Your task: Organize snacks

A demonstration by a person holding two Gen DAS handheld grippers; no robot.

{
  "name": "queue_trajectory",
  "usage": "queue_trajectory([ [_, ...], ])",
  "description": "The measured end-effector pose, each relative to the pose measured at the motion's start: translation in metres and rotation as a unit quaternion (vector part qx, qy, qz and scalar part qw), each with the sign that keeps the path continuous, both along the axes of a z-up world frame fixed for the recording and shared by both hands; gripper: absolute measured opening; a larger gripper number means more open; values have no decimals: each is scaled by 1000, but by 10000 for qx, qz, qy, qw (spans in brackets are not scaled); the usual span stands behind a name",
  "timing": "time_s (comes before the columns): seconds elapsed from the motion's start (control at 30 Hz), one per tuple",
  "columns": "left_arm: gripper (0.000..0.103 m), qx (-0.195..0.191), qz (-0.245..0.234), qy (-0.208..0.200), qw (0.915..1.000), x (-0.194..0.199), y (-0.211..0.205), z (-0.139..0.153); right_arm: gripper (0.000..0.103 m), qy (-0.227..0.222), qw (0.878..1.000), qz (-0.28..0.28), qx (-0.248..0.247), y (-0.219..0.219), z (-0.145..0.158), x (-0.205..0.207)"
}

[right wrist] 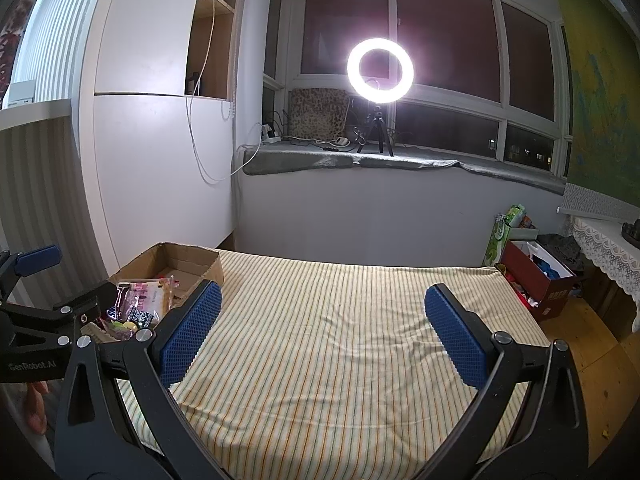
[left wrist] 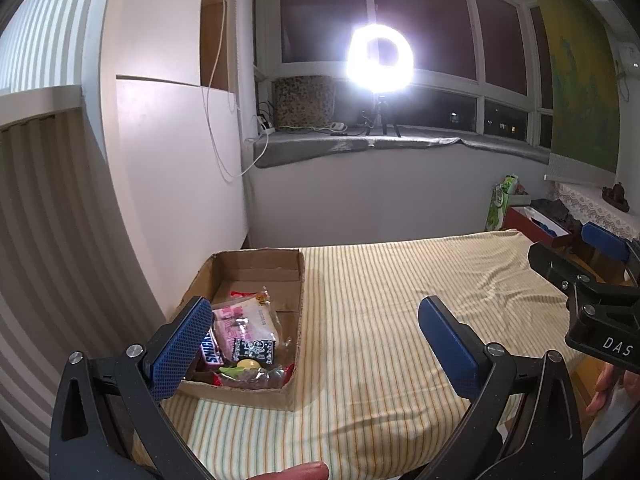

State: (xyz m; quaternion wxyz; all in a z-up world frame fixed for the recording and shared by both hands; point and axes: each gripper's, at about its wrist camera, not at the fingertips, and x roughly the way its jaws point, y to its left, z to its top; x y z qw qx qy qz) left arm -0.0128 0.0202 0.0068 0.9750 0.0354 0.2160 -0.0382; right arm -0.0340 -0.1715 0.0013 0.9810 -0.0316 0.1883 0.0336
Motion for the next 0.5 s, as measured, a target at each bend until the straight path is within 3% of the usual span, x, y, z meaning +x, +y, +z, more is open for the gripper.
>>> queue_trajectory([
  [0.5, 102, 1, 32, 82, 10000, -1, -5, -1, 103, 1, 10000, -3, -2, 0, 0, 0],
])
